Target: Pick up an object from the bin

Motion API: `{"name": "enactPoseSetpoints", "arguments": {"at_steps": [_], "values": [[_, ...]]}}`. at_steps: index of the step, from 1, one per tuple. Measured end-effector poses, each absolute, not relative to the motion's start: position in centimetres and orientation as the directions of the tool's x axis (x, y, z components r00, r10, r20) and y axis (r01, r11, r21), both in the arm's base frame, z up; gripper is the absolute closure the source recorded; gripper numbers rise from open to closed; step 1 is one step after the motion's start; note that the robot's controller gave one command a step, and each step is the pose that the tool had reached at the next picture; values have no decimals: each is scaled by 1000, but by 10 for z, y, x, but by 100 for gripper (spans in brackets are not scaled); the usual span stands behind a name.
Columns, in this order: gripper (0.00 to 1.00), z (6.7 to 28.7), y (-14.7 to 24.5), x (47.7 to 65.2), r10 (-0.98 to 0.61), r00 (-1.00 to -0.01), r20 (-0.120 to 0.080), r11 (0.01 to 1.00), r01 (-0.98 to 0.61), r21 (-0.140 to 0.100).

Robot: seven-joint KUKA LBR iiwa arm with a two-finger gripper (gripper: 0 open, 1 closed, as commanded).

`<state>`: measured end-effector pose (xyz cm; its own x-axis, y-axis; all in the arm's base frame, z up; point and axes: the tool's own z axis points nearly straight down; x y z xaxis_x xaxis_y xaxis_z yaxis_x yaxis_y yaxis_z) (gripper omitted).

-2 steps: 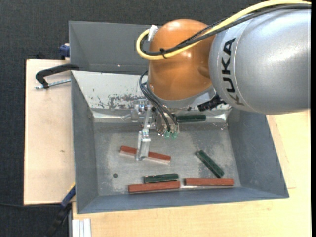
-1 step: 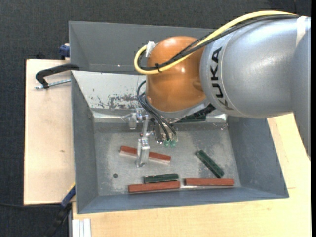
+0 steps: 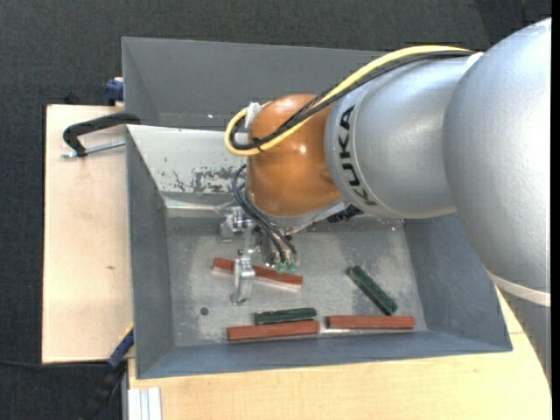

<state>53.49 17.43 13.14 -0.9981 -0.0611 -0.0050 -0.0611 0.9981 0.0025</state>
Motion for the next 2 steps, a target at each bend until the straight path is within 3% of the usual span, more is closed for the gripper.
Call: {"name": "enactPoseSetpoints", "arguments": {"at_steps": [1,2], "values": [[100,71,147,525,3,-1000,0,1000,3,2],[100,71,147,525,3,-1000,0,1000,3,2]]}}
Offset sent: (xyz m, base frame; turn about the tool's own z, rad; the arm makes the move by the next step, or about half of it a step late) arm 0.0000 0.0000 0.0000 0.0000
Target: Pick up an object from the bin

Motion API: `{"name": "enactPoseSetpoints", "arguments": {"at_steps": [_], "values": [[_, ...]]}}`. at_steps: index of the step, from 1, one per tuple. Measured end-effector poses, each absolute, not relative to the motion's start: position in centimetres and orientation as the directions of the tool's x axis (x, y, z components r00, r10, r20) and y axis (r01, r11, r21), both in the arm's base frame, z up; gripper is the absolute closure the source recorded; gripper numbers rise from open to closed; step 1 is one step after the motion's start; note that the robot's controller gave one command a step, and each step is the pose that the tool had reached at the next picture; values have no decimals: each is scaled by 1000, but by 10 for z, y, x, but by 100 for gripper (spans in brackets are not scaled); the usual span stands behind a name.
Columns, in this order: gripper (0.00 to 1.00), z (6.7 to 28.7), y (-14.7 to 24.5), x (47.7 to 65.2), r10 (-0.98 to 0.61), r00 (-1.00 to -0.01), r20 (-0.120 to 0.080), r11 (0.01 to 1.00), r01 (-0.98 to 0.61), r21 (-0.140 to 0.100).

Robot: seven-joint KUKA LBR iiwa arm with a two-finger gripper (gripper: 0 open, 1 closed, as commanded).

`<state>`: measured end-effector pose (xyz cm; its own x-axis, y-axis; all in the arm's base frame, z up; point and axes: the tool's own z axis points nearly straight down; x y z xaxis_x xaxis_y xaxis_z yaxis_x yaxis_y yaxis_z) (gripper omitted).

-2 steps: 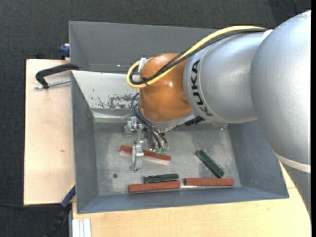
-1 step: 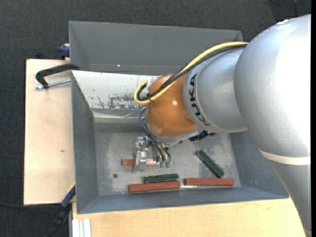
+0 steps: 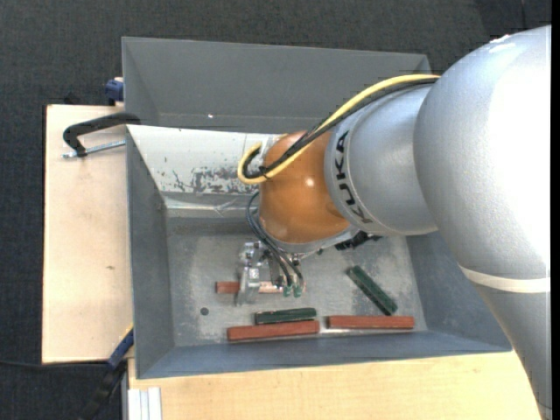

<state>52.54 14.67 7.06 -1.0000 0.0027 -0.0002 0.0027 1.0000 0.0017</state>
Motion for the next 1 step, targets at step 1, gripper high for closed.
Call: {"name": "enactPoseSetpoints", "arguments": {"at_steps": [1], "values": [[100,228,150,537,-57,-998,-7,998,-57,2]]}}
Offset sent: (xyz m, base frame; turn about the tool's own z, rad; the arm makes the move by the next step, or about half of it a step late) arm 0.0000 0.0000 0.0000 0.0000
